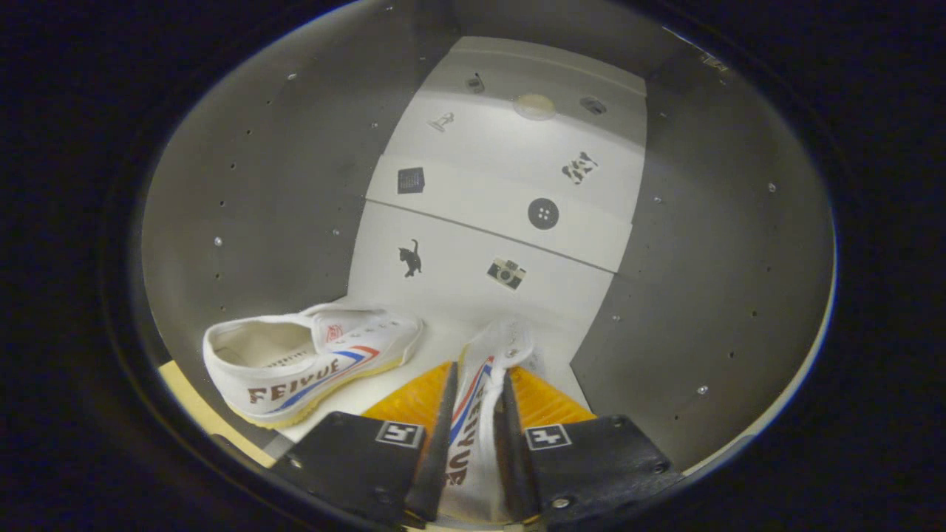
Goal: Open the shoe cabinet door, grab the shoes and put them into the shoe cabinet, then close the shoe cabinet door.
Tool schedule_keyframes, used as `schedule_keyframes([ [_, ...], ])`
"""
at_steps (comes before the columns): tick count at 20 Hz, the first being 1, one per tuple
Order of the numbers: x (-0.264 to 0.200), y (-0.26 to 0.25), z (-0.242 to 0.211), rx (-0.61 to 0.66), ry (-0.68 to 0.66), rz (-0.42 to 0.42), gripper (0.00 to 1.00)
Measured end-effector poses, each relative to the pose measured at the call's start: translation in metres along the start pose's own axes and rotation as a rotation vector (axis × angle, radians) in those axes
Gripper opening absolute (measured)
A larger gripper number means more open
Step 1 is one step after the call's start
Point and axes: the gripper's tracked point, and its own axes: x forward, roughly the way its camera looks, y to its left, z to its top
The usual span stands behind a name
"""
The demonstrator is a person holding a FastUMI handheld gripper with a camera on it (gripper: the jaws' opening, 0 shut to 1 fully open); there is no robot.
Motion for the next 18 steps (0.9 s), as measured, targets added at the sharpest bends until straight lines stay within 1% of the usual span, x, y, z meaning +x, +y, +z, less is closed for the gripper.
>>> schedule_keyframes([
  [3, -0.018, 0.01, 0.013, 0.018, -0.035, 0.015, 0.66],
  [4, -0.027, 0.016, 0.019, 0.017, -0.051, 0.023, 0.66],
  [8, -0.074, 0.028, 0.047, 0.029, -0.137, 0.02, 0.92],
  [10, -0.102, 0.034, 0.06, 0.057, -0.173, 0.015, 0.96],
  [12, -0.135, 0.044, 0.071, 0.078, -0.199, 0.035, 1.0],
  [13, -0.152, 0.044, 0.077, 0.078, -0.21, 0.02, 1.0],
  [14, -0.169, 0.037, 0.08, 0.082, -0.212, -0.026, 1.0],
  [16, -0.203, 0.033, 0.079, 0.096, -0.192, -0.089, 1.0],
  [18, -0.234, 0.037, 0.078, 0.117, -0.17, -0.096, 1.0],
])
